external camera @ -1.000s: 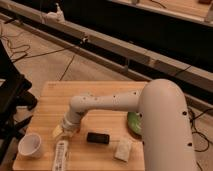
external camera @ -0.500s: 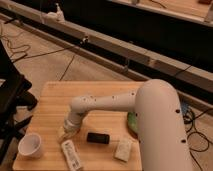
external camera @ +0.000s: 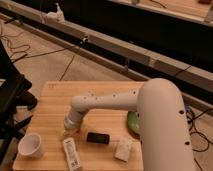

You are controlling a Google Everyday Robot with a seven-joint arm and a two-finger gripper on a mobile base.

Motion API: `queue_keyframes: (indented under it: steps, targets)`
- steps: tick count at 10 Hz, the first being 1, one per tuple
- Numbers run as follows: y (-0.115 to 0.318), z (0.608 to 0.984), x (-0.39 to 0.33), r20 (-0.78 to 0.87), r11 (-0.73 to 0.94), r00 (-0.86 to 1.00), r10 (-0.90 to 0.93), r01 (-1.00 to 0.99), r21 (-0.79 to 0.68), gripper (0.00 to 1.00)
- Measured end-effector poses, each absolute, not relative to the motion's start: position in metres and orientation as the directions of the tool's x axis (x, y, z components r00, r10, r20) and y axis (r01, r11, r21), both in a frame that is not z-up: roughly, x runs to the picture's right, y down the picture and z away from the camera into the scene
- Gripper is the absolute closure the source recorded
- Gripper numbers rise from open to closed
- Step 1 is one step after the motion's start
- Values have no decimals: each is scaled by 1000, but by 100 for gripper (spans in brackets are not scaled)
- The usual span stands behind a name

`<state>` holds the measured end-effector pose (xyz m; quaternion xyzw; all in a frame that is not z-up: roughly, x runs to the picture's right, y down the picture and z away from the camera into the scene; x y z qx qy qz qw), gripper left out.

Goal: Stand the bottle upright

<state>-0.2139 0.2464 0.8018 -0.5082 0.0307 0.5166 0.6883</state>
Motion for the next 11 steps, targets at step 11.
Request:
queue_keyframes:
  steps: [11]
  targets:
    - [108, 758, -177, -350, 22, 359, 865, -724, -689, 100]
